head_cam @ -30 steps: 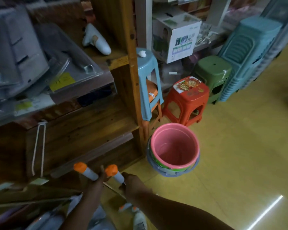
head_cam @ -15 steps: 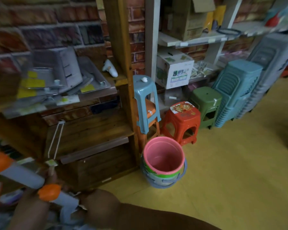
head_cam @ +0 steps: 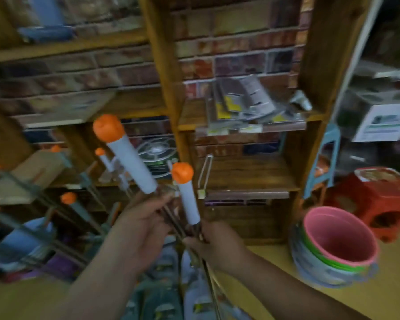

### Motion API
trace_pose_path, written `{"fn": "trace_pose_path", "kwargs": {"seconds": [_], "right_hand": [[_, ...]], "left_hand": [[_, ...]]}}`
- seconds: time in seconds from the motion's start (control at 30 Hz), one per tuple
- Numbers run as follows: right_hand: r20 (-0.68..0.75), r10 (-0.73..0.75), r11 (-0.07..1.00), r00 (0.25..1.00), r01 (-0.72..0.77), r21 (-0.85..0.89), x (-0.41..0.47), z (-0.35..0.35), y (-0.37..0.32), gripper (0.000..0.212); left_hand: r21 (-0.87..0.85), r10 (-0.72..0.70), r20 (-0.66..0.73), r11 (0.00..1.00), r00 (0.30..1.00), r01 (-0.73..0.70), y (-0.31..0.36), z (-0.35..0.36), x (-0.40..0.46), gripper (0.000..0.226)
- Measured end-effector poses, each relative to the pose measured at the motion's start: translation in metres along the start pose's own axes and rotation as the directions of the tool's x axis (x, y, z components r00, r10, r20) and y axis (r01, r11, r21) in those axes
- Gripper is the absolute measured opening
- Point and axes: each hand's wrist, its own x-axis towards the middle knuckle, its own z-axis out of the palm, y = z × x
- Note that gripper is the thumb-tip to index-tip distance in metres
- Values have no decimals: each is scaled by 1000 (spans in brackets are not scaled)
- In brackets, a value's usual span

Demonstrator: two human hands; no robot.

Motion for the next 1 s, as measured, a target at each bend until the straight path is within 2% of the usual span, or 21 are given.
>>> {"fn": "trace_pose_path", "kwargs": {"seconds": [0.07,0.17,0.23,0.3,0.37,0.43,0.5,0.6,0.73,0.87,0.93,1.0], "right_hand": [[-11,-18,999,1000,18,-42,11,16,-32,27],[33,-86,992,996,88,-86,28,41,-69,26],[45,-77,984,996,84,-156,34,49,-79,22],[16,38,973,999,-34,-228,32,48,-76,18],[-42,159,964,986,-164,-210,31,35,-69,20],[-112,208,956,972,-226,-188,29,14,-68,18],[-164,209,953,964,-238,-189,32,-11,-65,17],[-197,212,965,957,-237,-110,41,-41,-66,35],[-205,176,975,963,-199,-96,57,-82,-64,19],[-241,112,990,964,-130,-61,86,-109,-47,18],[-229,109,988,967,-131,-83,104,-117,-30,18],[-201,105,986,974,-128,-104,121,-120,-16,19]], "left_hand": [[142,68,-11,988,998,-65,2,-41,-8,29],[396,9,-18,918,1000,-1,-1,-85,-15,39],[480,44,9,876,999,-43,-7,-107,-14,47],[479,153,-72,872,986,-101,-13,-131,-6,32],[441,216,-173,889,961,-120,-17,-158,6,26],[390,244,-233,910,941,-139,-23,-181,20,23],[392,246,-284,912,927,-122,-30,-198,34,26],[470,263,-327,878,908,-85,-41,-206,56,26],[528,227,-333,849,915,-18,-57,-196,82,32],[526,196,-356,850,913,23,-69,-190,125,28],[502,158,-390,863,907,66,-81,-192,149,19],[499,131,-424,859,896,111,-87,-193,165,21]]}}
